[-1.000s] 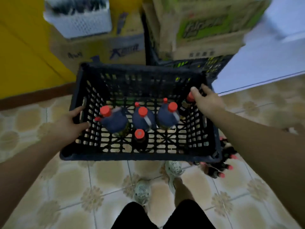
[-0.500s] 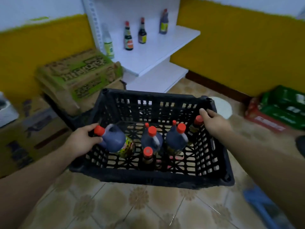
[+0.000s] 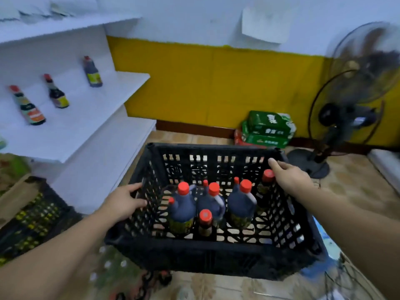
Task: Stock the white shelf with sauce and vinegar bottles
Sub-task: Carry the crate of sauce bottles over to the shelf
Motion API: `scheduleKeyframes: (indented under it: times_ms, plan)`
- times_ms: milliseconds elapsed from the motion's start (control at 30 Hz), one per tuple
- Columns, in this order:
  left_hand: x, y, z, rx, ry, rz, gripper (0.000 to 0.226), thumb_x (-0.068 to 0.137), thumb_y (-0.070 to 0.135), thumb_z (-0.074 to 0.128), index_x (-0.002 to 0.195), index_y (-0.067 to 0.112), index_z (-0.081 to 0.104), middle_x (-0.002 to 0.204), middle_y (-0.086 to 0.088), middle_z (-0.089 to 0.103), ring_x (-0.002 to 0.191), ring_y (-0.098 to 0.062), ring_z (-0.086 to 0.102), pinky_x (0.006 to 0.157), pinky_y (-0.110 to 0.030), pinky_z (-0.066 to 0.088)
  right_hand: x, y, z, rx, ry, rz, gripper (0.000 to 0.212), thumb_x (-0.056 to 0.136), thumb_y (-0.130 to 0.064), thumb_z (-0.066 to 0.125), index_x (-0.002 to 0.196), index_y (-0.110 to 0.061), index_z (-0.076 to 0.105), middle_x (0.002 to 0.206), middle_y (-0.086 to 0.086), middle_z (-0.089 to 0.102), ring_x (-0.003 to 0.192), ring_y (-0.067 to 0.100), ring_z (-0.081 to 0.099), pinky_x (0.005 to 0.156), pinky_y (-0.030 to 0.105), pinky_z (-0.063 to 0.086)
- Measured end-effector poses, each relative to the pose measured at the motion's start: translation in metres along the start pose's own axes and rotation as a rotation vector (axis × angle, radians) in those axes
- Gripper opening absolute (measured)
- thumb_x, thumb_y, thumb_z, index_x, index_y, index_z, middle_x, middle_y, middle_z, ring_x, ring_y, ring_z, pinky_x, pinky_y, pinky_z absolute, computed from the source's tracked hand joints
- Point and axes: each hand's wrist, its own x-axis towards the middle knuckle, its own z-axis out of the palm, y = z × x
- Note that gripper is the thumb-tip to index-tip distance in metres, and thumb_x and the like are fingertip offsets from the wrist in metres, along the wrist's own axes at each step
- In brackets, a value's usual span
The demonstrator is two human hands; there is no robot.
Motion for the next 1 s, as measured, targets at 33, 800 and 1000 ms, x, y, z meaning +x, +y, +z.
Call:
scheduleKeyframes:
  times_ms: [33,800,1000]
  plan:
    - [0.022,0.012,0.004,-0.007,-0.016,0.034,0.063,0.078,0.016,0.076,0.136,0.022,0.052,0.127,-0.011,0.061,0.069,-0.012,0.057,0.062,-0.015,0.043,0.011,0.004,-0.003,0.010,0.014,0.036,0.074,0.091,-0.074,0.025,0.147,-0.029,0.041,0.149,0.010,0.043,0.133,0.035,0.041,0.104,0.039,0.035]
    - [0.348,0.191,0.008,0.026,-0.069,0.012,0.064,0.081,0.020,0.073,0.139,0.027,0.047,0.138,-0.011,0.052,0.118,-0.027,0.054,0.097,-0.033,0.042,0.348,-0.094,-0.047,0.082,0.063,0.066,0.069,0.089,-0.075,0.027,0.141,-0.035,0.048,0.142,0.010,0.052,0.129,0.035,0.046,0.099,0.039,0.039]
    - [0.439,0.203,-0.017,0.010,-0.034,-0.026,0.064,0.080,0.021,0.074,0.138,0.025,0.049,0.142,-0.009,0.049,0.126,-0.026,0.048,0.104,-0.035,0.038,0.445,-0.169,-0.042,0.050,0.035,0.008,0.067,0.092,-0.072,0.026,0.143,-0.033,0.046,0.141,0.014,0.051,0.127,0.036,0.046,0.095,0.039,0.039]
